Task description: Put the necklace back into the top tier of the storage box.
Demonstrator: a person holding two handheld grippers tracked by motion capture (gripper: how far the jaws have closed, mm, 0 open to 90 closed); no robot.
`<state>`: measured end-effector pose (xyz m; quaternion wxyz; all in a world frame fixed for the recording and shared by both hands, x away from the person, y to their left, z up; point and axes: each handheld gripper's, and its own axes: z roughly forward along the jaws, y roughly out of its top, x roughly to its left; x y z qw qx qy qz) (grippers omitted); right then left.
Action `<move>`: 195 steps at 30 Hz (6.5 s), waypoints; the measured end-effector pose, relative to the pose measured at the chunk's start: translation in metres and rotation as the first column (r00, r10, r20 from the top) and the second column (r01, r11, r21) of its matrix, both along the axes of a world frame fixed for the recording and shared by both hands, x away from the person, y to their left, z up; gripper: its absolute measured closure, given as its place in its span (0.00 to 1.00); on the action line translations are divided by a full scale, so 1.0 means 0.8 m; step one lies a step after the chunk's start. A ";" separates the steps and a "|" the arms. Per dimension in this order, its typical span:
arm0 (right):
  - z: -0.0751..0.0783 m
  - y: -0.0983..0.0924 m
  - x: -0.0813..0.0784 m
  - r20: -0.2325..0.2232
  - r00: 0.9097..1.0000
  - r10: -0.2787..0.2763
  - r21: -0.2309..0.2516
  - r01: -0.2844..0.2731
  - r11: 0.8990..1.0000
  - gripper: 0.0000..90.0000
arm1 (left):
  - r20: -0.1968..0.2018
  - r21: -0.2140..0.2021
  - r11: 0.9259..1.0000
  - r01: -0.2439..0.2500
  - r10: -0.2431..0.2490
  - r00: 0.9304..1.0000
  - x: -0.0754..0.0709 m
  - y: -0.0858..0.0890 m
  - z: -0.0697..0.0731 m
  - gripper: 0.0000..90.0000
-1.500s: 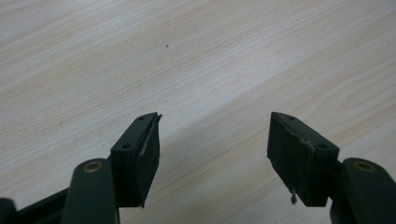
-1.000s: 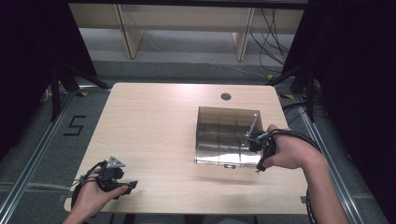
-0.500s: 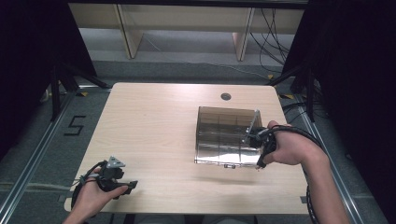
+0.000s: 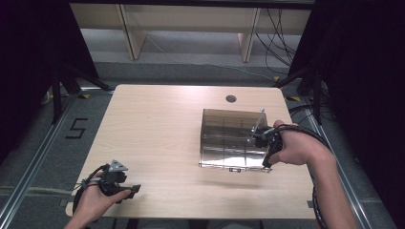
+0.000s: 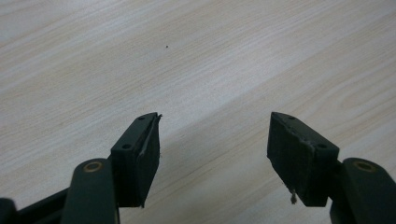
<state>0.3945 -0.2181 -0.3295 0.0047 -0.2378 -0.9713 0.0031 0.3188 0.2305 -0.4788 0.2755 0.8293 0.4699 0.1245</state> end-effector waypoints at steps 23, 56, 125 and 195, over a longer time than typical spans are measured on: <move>0.005 -0.003 0.017 -0.007 0.999 -0.044 0.011 0.044 0.999 0.97 | 0.000 -0.004 1.000 -0.003 0.003 1.000 0.000 0.000 0.000 0.38; -0.012 -0.003 0.048 0.009 0.996 -0.090 0.023 0.090 0.996 0.97 | -0.001 -0.014 1.000 -0.006 0.006 1.000 0.000 0.000 0.000 0.38; -0.066 0.003 0.074 -0.017 0.995 -0.099 -0.018 0.099 0.995 0.97 | -0.001 -0.010 1.000 -0.005 0.005 1.000 0.000 0.002 0.000 0.38; -0.045 -0.036 0.014 0.043 0.988 -0.147 0.014 0.146 0.989 0.74 | 0.003 -0.001 1.000 -0.010 0.010 1.000 0.001 0.002 -0.002 0.38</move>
